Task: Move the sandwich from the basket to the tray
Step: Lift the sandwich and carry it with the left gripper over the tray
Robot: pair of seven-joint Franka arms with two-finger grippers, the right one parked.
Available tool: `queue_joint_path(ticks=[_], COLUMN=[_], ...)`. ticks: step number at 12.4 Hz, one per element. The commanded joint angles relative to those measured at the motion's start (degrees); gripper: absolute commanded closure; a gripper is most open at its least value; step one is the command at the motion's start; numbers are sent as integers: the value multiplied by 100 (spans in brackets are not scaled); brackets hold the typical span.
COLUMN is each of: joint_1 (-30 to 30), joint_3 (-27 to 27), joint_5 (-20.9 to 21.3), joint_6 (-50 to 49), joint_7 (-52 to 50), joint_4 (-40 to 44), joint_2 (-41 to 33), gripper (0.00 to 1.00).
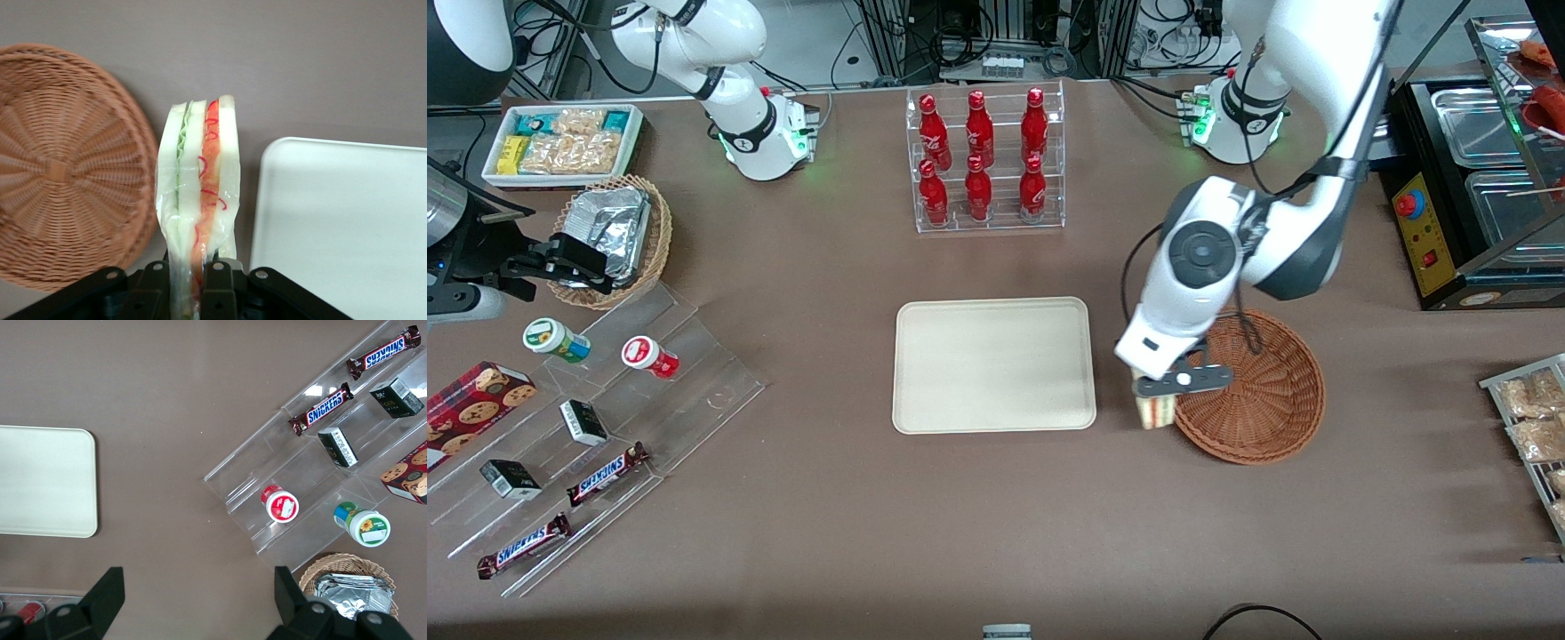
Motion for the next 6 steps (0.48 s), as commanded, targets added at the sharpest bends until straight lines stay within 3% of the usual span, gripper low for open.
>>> queue_joint_path(ticks=[1, 6], joint_1=[-403, -957], joint_3=[68, 68], joint_5=[26, 26], joint_6=[-117, -73], joint_7=[-144, -118], joint_4=[727, 1405], joint_2=[583, 1270], gripper=[100, 100])
